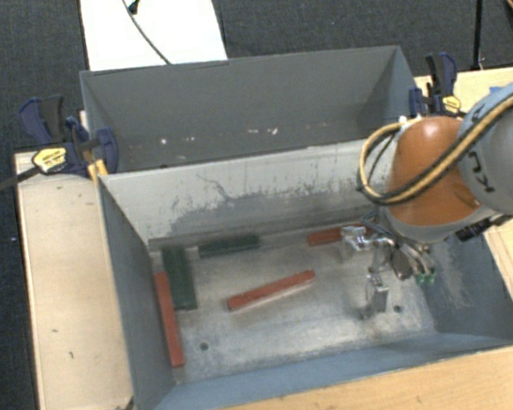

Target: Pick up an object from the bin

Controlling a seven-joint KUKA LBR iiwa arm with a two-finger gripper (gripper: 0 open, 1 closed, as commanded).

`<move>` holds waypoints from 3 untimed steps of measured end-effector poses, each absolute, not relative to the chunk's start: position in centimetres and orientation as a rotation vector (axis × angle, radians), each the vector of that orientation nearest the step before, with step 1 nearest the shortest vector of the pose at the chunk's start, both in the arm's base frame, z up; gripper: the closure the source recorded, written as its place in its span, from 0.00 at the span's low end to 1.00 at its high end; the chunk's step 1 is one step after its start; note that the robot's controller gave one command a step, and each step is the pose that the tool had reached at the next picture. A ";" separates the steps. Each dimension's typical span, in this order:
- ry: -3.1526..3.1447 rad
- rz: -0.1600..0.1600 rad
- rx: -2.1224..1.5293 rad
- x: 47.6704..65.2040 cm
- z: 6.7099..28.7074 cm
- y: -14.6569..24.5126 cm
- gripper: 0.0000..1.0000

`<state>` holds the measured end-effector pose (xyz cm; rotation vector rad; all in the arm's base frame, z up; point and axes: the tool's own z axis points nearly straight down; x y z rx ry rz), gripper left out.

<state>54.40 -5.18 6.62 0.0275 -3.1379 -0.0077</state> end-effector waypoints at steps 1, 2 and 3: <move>-3.144 -0.008 -0.144 56.5 7.2 3.8 0.00; -3.142 0.000 -0.146 56.4 7.2 3.2 1.00; -3.150 -0.003 -0.142 57.5 25.8 4.7 1.00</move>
Offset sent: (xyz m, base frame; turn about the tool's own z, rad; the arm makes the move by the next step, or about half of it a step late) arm 0.0193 0.0832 0.0050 0.1157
